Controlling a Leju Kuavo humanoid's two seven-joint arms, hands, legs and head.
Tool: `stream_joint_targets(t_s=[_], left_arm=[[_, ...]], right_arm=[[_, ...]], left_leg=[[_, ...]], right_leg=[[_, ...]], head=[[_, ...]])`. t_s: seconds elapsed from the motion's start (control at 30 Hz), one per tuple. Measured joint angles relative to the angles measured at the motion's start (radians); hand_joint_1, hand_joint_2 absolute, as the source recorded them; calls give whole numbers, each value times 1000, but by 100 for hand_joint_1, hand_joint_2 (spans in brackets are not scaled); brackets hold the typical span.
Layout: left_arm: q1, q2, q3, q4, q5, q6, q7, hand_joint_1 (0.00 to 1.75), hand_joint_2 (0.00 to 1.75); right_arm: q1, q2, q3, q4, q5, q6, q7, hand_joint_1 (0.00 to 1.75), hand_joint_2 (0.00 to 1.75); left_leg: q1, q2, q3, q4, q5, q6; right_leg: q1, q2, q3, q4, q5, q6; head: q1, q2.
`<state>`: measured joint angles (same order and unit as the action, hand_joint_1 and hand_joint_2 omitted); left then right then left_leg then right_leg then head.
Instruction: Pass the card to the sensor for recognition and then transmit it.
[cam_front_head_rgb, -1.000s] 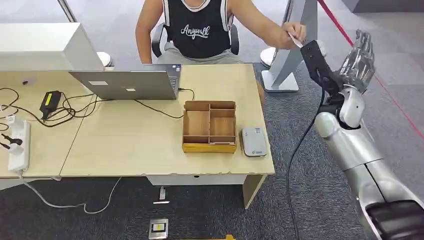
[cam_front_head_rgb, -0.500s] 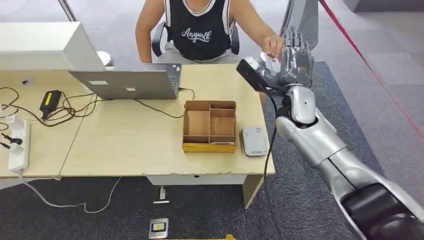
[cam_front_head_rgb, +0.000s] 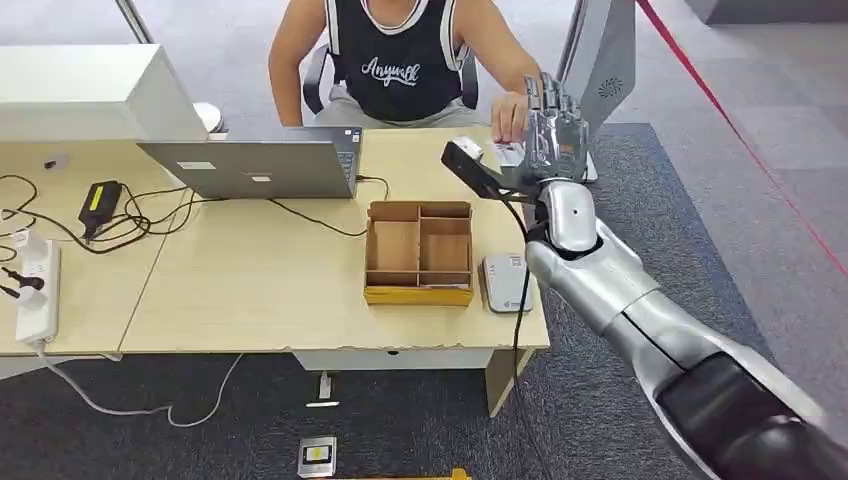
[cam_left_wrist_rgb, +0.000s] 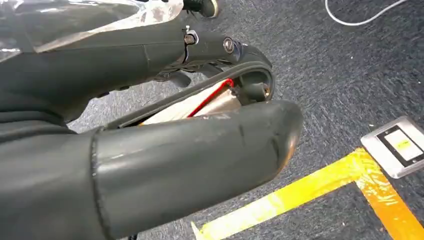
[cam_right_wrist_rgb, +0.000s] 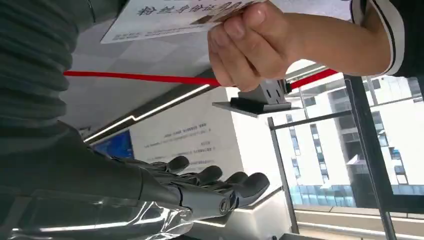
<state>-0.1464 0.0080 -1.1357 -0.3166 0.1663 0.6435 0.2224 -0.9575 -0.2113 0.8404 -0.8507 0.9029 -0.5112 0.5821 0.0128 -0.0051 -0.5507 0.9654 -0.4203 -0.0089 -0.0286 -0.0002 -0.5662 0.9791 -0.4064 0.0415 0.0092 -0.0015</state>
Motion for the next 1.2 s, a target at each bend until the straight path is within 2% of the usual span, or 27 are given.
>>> stream_joint_targets(t_s=[0.03, 0.07, 0.43, 0.47, 0.5, 0.53, 0.8, 1.2], left_arm=[[0, 0, 0, 0, 2, 0, -2, 0, 0], [0, 0, 0, 0, 3, 0, -3, 0, 0], [1, 1, 0, 2, 6, 0, -8, 0, 0], [1, 1, 0, 2, 6, 0, -8, 0, 0], [2, 1, 0, 3, 6, 0, -8, 0, 0], [2, 1, 0, 3, 6, 0, -8, 0, 0], [2, 2, 0, 5, 7, 2, -9, 0, 0], [6, 3, 0, 6, 7, 1, -6, 0, 0]], right_arm=[[-4, 4, 3, 8, -3, -3, -3, 0, 175], [-6, 9, 7, 17, -5, -5, -6, 14, 175], [-19, 43, 41, 90, -23, -27, -23, 14, 175], [-20, 45, 43, 93, -23, -27, -23, 82, 175], [-20, 46, 45, 98, -23, -27, -23, 161, 175], [-20, 48, 47, 101, -23, -27, -23, 175, 175], [-27, 61, 56, 135, -58, -44, -54, 175, 175], [-29, 76, 70, 161, -71, -48, -64, 175, 175]], left_leg=[[0, 0, 0, 0, 0, 0], [0, 0, 0, 0, 0, 0], [0, 0, 0, 0, 0, 0], [0, 0, 0, 0, 0, 0], [0, 0, 0, 0, 0, 0], [0, 0, 0, 0, 0, 0], [0, 0, 0, 0, 0, 0], [0, 0, 0, 0, 0, 0]], right_leg=[[0, 0, 0, 0, 0, 0], [0, 0, 0, 0, 0, 0], [0, 0, 0, 0, 0, 0], [0, 0, 0, 0, 0, 0], [0, 0, 0, 0, 0, 0], [0, 0, 0, 0, 0, 0], [0, 0, 0, 0, 0, 0], [0, 0, 0, 0, 0, 0]], head=[[0, 0], [0, 0], [0, 0], [0, 0], [0, 0], [0, 0], [0, 0], [0, 0]])
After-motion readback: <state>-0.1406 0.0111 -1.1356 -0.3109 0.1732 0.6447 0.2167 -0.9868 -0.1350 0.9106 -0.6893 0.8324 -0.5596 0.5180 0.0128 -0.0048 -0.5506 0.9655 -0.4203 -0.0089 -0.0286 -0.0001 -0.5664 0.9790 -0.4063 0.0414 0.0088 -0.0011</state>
